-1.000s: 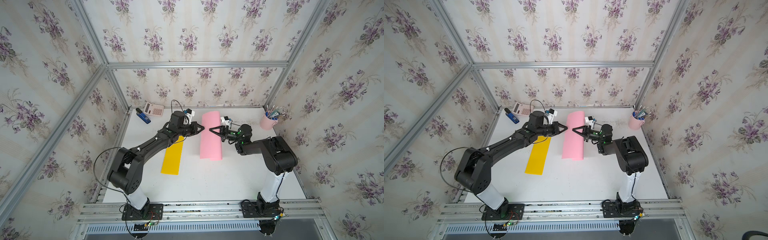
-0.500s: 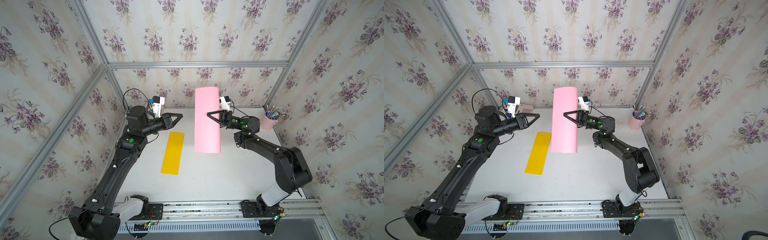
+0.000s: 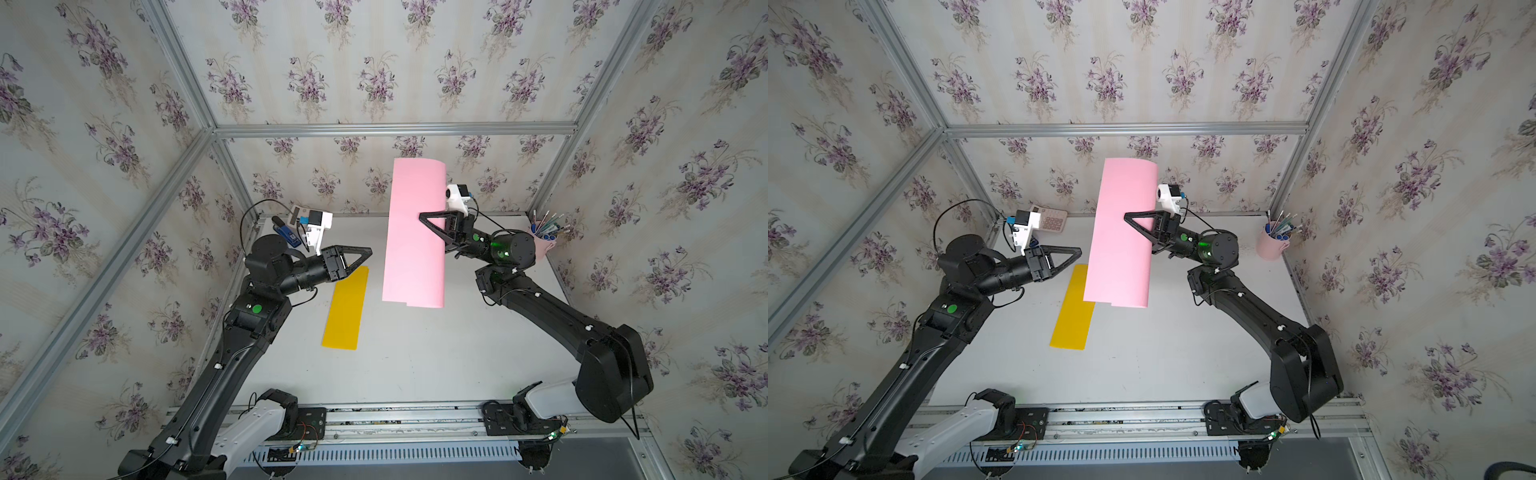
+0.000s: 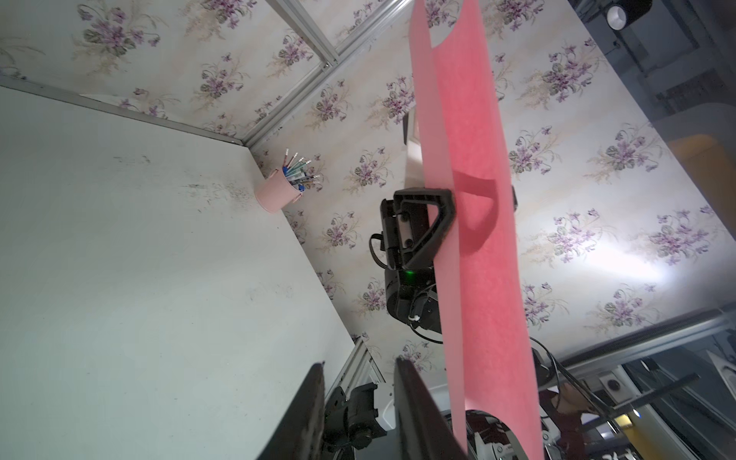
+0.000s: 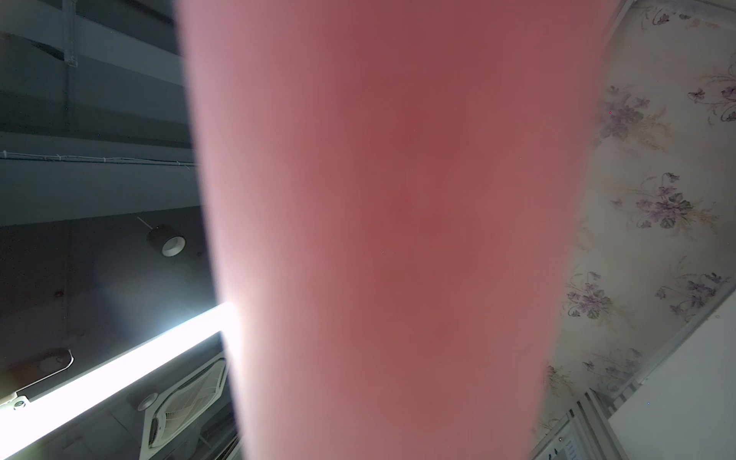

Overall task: Fold the rectangular paper in half along the long edge
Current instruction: Fold the paper.

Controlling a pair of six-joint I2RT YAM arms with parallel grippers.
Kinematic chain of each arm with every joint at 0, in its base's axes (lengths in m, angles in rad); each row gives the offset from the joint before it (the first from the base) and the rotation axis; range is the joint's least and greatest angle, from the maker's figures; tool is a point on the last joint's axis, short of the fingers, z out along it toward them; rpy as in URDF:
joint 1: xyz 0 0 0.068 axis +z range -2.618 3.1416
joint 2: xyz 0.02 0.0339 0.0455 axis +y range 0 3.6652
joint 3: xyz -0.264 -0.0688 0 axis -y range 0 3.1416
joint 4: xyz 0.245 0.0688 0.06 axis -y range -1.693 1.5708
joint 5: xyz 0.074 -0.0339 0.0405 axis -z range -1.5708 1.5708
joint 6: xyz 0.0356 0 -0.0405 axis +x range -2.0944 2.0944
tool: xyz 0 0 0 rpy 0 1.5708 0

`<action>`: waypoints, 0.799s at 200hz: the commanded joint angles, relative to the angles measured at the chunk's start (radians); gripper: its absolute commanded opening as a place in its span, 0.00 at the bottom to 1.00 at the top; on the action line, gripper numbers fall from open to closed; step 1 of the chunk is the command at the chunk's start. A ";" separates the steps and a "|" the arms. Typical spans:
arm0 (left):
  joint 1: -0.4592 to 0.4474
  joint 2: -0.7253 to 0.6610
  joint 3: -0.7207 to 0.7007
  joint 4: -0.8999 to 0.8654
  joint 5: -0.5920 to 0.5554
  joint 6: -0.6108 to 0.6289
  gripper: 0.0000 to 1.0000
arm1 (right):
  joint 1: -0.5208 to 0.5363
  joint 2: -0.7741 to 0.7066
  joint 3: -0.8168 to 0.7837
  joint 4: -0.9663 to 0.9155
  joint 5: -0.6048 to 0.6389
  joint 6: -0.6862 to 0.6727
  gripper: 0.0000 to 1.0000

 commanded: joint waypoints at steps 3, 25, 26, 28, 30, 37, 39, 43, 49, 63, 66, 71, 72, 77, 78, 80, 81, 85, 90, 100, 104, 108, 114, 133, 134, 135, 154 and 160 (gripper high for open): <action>-0.047 0.010 0.036 0.060 0.001 -0.029 0.35 | 0.013 -0.013 0.023 -0.063 0.033 -0.039 0.40; -0.102 0.025 0.075 0.064 -0.008 -0.036 0.36 | 0.056 -0.015 0.030 -0.076 0.042 -0.045 0.41; -0.103 0.026 0.077 0.065 -0.008 -0.036 0.36 | 0.056 -0.016 0.031 -0.077 0.042 -0.045 0.41; -0.110 0.027 0.081 0.063 -0.008 -0.034 0.37 | 0.056 -0.015 0.031 -0.078 0.043 -0.045 0.41; -0.115 0.028 0.085 0.059 -0.012 -0.033 0.37 | 0.056 -0.016 0.031 -0.079 0.043 -0.045 0.40; -0.131 0.032 0.102 0.046 -0.021 -0.026 0.37 | 0.057 -0.018 0.031 -0.079 0.048 -0.045 0.41; -0.135 0.033 0.104 0.044 -0.023 -0.023 0.37 | 0.057 -0.019 0.031 -0.080 0.048 -0.045 0.41; -0.144 0.034 0.109 0.038 -0.028 -0.017 0.38 | 0.057 -0.019 0.035 -0.087 0.046 -0.049 0.41; -0.157 0.037 0.121 0.026 -0.034 -0.007 0.38 | 0.057 -0.022 0.039 -0.100 0.044 -0.057 0.41; -0.172 0.045 0.135 0.006 -0.042 0.003 0.39 | 0.057 -0.027 0.044 -0.123 0.044 -0.071 0.41; -0.175 0.047 0.136 0.006 -0.042 0.003 0.39 | 0.057 -0.027 0.046 -0.127 0.044 -0.073 0.41; -0.180 0.049 0.137 0.004 -0.044 0.003 0.40 | 0.057 -0.029 0.047 -0.135 0.045 -0.078 0.41; -0.181 0.050 0.138 0.002 -0.044 0.003 0.40 | 0.057 -0.029 0.046 -0.136 0.045 -0.079 0.41; -0.185 0.053 0.141 -0.004 -0.045 0.006 0.40 | 0.057 -0.031 0.046 -0.144 0.045 -0.083 0.41; -0.186 0.054 0.141 -0.004 -0.047 0.006 0.40 | 0.057 -0.031 0.047 -0.145 0.045 -0.083 0.41; -0.187 0.055 0.143 -0.007 -0.048 0.008 0.40 | 0.057 -0.032 0.046 -0.146 0.046 -0.084 0.41; -0.188 0.056 0.144 -0.008 -0.048 0.009 0.41 | 0.057 -0.032 0.046 -0.146 0.045 -0.084 0.41; -0.191 0.058 0.147 -0.011 -0.049 0.012 0.41 | 0.057 -0.032 0.047 -0.146 0.047 -0.085 0.41; -0.196 0.062 0.147 -0.014 -0.050 0.015 0.41 | 0.057 -0.032 0.046 -0.147 0.045 -0.086 0.41; -0.205 0.068 0.151 -0.024 -0.054 0.022 0.41 | 0.057 -0.032 0.046 -0.146 0.048 -0.085 0.41; -0.209 0.071 0.152 -0.024 -0.054 0.024 0.41 | 0.057 -0.033 0.046 -0.145 0.047 -0.086 0.41; -0.212 0.074 0.152 -0.027 -0.056 0.026 0.41 | 0.057 -0.033 0.048 -0.147 0.046 -0.087 0.41; -0.217 0.078 0.155 -0.035 -0.058 0.032 0.41 | 0.059 -0.033 0.050 -0.151 0.046 -0.090 0.41; -0.231 0.088 0.159 -0.041 -0.061 0.039 0.41 | 0.059 -0.035 0.053 -0.157 0.045 -0.095 0.41; -0.231 0.088 0.159 -0.041 -0.061 0.039 0.41 | 0.059 -0.035 0.053 -0.158 0.045 -0.095 0.41; -0.232 0.088 0.159 -0.041 -0.061 0.040 0.41 | 0.059 -0.035 0.052 -0.158 0.046 -0.095 0.41; -0.242 0.091 0.169 -0.054 -0.069 0.054 0.41 | 0.059 -0.038 0.054 -0.167 0.049 -0.103 0.41; -0.245 0.095 0.171 -0.058 -0.068 0.056 0.41 | 0.059 -0.038 0.053 -0.167 0.050 -0.103 0.41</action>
